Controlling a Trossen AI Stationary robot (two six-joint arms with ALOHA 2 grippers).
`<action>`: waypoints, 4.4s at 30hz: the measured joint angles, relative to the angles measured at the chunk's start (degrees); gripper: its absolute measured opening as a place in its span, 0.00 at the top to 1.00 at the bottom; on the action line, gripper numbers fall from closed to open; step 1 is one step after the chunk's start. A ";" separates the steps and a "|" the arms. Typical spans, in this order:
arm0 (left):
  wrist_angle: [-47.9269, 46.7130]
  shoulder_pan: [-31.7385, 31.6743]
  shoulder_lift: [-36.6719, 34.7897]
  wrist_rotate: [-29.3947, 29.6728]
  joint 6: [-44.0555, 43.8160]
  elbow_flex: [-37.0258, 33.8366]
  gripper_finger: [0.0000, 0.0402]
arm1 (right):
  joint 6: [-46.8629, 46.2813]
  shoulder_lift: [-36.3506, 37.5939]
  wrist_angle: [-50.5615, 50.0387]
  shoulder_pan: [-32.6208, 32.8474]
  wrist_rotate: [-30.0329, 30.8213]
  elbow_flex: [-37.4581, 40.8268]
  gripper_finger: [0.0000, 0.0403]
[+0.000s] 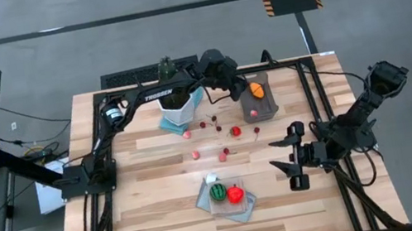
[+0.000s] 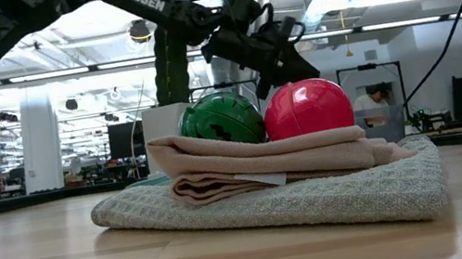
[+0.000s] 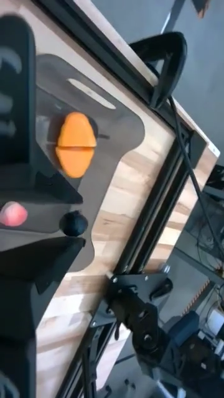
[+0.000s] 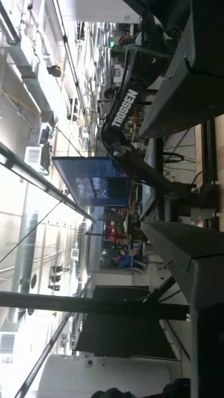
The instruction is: Pick and placing Produce into tupperware
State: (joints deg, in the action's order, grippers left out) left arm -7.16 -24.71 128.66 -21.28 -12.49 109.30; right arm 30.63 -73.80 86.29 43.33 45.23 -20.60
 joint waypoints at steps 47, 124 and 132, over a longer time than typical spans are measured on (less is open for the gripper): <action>22.73 25.39 -51.96 2.83 9.17 -47.38 0.88 | -18.87 -0.02 -4.09 -1.19 10.72 6.19 0.37; 48.65 16.20 -95.69 -0.50 10.31 -106.95 0.89 | -18.57 -16.55 -99.08 -44.10 -29.75 -30.12 0.59; 48.33 16.20 -95.71 -0.89 10.21 -106.95 0.89 | -17.58 -16.55 -96.25 -44.20 -29.75 -30.12 0.58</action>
State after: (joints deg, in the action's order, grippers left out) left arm 41.17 -8.51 32.95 -22.17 -2.28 2.35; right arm 13.05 -90.35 -9.96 -0.87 15.49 -50.72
